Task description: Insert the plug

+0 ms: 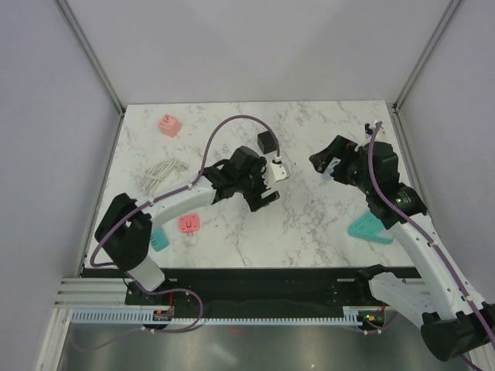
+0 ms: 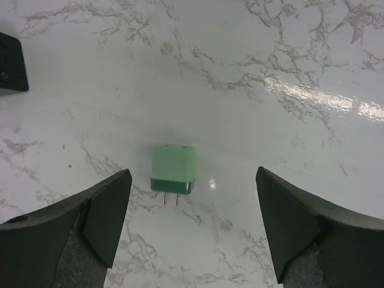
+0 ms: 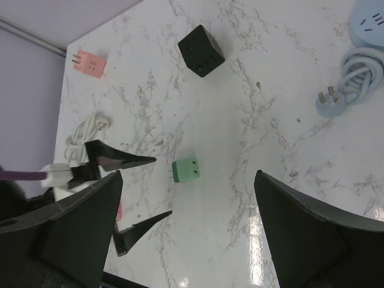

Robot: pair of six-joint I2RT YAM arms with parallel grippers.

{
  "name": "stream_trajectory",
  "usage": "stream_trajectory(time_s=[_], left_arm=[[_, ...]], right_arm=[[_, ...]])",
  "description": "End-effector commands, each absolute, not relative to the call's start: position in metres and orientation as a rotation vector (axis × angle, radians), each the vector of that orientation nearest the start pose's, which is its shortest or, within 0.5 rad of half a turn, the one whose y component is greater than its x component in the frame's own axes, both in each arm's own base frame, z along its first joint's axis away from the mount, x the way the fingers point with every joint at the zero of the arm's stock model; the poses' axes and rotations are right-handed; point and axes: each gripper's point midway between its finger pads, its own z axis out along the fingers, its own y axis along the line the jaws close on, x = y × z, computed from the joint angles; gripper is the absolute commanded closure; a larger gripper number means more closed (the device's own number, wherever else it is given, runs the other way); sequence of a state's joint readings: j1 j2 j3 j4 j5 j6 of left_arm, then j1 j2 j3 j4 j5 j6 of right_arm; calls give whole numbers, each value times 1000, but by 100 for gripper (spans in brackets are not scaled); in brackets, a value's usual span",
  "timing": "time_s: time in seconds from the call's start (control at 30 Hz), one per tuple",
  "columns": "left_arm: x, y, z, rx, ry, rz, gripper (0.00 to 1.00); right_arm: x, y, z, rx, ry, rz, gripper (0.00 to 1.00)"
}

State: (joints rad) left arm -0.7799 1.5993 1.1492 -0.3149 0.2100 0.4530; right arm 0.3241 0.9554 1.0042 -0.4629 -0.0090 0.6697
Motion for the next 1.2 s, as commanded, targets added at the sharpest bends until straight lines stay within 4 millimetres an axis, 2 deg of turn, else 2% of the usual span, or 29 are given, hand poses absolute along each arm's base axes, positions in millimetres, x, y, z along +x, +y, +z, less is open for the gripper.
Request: stream_trajectory(time_s=[0.0, 0.07, 0.13, 0.33, 0.57, 0.77, 0.93, 1.03, 1.07, 1.17], left_arm=[[306, -331, 122, 1578, 1727, -431, 9], [319, -329, 119, 1556, 1744, -431, 9], [327, -324, 107, 1560, 1782, -433, 10], [342, -310, 89, 1556, 1823, -469, 11], [328, -311, 63, 1614, 1855, -552, 15], [335, -295, 35, 1635, 1921, -443, 24], [335, -292, 29, 1634, 1932, -414, 29], [333, -289, 29, 1630, 1940, -405, 45], [331, -290, 29, 1623, 1943, -421, 61], [332, -296, 47, 1570, 1896, -421, 80]], right_arm=[[296, 133, 287, 304, 1953, 696, 2], [295, 136, 291, 281, 1950, 707, 2], [294, 136, 293, 261, 1945, 705, 2], [297, 134, 288, 279, 1952, 689, 2], [303, 133, 288, 296, 1947, 689, 2], [301, 134, 278, 285, 1959, 693, 2], [298, 131, 276, 302, 1958, 701, 2], [296, 131, 278, 311, 1955, 718, 2], [296, 131, 280, 311, 1952, 723, 2], [294, 131, 280, 304, 1956, 738, 2]])
